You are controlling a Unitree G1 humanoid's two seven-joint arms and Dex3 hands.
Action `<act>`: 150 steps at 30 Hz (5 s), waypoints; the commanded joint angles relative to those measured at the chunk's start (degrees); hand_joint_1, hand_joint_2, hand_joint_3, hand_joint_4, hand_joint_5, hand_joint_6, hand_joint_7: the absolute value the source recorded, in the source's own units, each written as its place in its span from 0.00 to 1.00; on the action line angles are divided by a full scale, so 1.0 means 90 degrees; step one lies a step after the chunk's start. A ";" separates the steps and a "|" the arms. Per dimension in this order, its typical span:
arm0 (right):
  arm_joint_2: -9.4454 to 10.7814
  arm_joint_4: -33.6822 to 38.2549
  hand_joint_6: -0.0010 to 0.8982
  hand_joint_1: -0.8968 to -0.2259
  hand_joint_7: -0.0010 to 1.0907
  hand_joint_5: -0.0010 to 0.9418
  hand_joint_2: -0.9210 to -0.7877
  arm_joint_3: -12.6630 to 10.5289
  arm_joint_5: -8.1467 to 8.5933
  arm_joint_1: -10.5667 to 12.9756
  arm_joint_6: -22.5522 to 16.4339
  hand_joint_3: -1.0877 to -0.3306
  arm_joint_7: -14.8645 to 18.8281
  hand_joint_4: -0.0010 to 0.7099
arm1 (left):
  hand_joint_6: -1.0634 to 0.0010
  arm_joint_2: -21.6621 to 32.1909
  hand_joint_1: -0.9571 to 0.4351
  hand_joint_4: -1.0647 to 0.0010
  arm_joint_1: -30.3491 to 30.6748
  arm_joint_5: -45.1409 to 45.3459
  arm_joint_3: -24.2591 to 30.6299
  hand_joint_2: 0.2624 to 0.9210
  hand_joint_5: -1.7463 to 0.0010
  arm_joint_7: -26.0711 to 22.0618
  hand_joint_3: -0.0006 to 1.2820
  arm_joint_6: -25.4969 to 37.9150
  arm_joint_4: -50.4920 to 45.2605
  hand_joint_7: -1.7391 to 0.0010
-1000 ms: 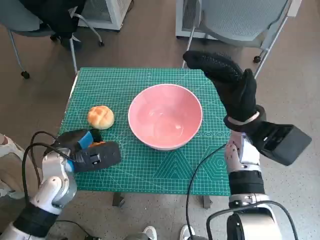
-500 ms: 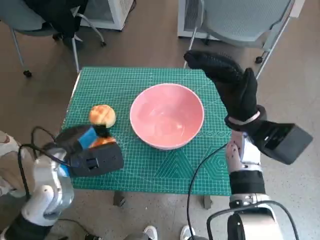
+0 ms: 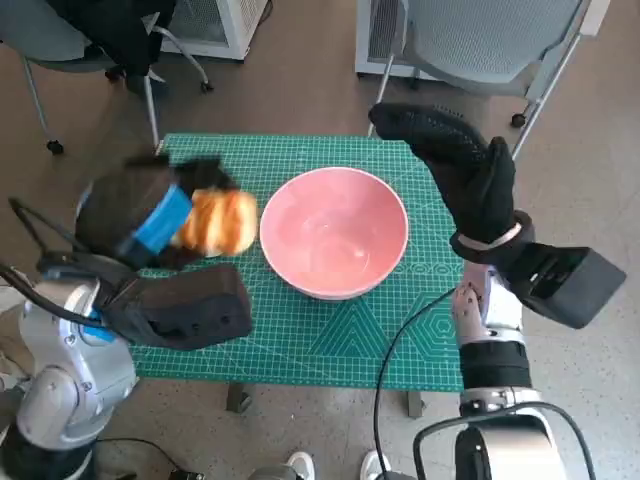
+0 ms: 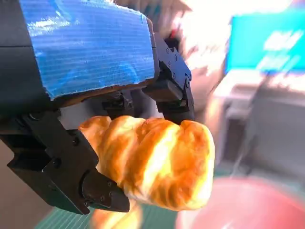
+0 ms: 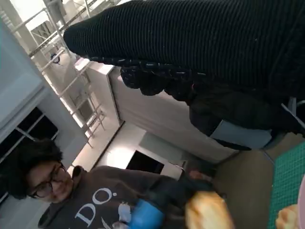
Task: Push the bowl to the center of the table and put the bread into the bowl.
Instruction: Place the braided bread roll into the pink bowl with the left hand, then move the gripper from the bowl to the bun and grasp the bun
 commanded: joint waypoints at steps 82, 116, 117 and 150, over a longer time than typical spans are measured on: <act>-0.0048 -0.0451 0.00 0.29 0.24 0.00 0.00 -0.0054 0.0093 0.0319 0.0028 0.33 -0.0102 0.06 | 0.89 -0.0463 0.49 1.00 -0.1025 -0.1390 0.0420 0.67 1.00 -0.0528 0.03 -0.0638 0.1761 0.93; 0.0077 -0.0188 0.00 0.30 0.25 0.00 0.00 0.0026 0.0129 0.0186 0.0027 0.32 -0.0032 0.07 | 0.86 0.0591 0.58 0.98 -0.0124 -0.0477 0.0447 0.64 1.00 -0.1567 0.00 0.0807 0.0656 0.97; 0.0071 -0.0185 0.00 0.30 0.25 0.00 0.00 0.0023 0.0135 0.0185 0.0031 0.32 -0.0026 0.07 | 0.86 0.0568 0.59 0.98 -0.0128 -0.0474 0.0422 0.64 1.00 -0.1534 0.00 0.0787 0.0723 0.97; -0.0160 -0.0298 0.00 0.29 0.25 0.00 0.00 0.0011 0.0093 0.0244 0.0074 0.33 -0.0062 0.06 | 0.86 -0.0022 0.58 1.00 -0.1201 -0.0221 -0.1016 0.61 1.00 -0.0581 0.01 -0.0160 0.4835 1.00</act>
